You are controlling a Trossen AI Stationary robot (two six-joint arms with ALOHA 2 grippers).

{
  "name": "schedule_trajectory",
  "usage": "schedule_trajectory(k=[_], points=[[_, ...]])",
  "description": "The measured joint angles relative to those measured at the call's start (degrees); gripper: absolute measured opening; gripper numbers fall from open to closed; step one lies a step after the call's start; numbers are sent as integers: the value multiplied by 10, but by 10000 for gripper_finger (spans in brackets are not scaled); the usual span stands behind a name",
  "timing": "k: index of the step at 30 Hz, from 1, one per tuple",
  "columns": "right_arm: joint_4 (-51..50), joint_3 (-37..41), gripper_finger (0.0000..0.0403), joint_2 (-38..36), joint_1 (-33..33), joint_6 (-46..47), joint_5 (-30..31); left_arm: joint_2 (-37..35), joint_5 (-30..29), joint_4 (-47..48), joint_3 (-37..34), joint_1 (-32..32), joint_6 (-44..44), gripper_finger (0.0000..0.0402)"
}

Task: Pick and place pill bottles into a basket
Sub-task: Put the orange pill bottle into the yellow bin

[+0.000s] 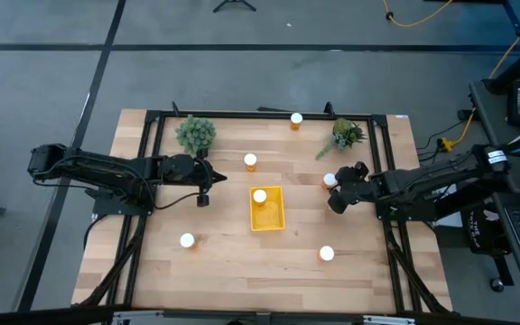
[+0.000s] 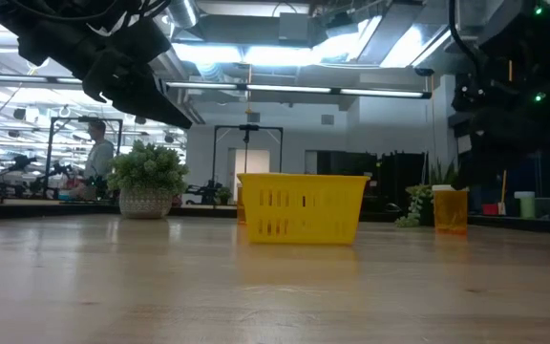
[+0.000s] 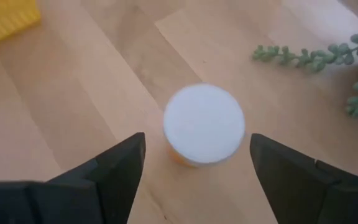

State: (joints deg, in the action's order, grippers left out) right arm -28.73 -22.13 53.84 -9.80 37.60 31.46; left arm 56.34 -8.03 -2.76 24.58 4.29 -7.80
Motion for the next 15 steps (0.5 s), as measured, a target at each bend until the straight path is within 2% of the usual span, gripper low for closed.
schedule_trajectory(k=[11, 15], points=[[24, 2, 292, 33, -10, 27, 0, 0, 0, 2, 0, 0, -1, 4], [102, 43, 292, 33, -10, 24, 1, 0, 0, 3, 0, 0, -4, 4]])
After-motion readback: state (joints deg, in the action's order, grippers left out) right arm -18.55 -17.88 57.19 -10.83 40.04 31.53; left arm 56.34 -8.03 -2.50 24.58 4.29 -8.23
